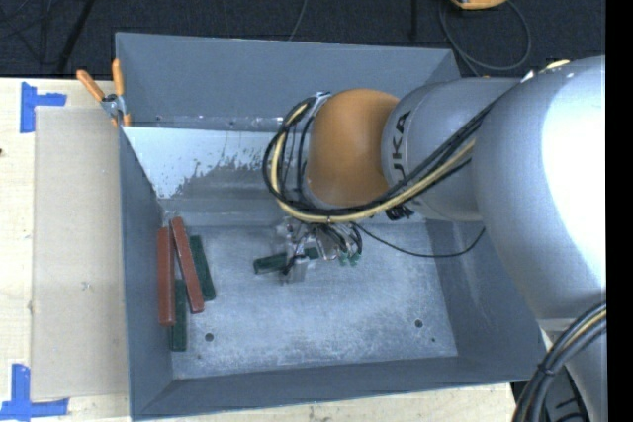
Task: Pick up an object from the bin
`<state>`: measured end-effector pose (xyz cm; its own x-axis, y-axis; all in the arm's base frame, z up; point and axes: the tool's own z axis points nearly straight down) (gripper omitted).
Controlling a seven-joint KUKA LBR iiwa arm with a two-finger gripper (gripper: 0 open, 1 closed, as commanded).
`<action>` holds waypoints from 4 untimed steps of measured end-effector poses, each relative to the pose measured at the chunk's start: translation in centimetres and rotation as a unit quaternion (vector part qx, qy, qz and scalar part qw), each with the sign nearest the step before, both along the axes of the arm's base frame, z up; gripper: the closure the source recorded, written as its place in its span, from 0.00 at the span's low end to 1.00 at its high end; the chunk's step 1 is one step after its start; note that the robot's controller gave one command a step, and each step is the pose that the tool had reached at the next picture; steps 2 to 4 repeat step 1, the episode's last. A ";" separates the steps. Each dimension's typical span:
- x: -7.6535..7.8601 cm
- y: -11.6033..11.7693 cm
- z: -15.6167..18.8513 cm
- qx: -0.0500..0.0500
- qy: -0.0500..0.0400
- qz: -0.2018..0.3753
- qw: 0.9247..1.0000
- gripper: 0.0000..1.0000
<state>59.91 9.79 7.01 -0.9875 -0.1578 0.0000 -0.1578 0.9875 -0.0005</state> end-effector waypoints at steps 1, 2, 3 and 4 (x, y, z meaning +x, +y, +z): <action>0.4 1.9 16.5 0.002 -0.005 -0.013 1.000 1.00; 0.4 1.9 16.5 0.002 -0.005 -0.013 1.000 1.00; 0.4 1.9 16.5 0.002 -0.005 -0.013 1.000 1.00; 0.4 1.9 16.5 0.002 -0.005 -0.013 1.000 1.00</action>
Offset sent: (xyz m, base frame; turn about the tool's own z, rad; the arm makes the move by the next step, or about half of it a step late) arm 0.0022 0.0180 0.1601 0.0266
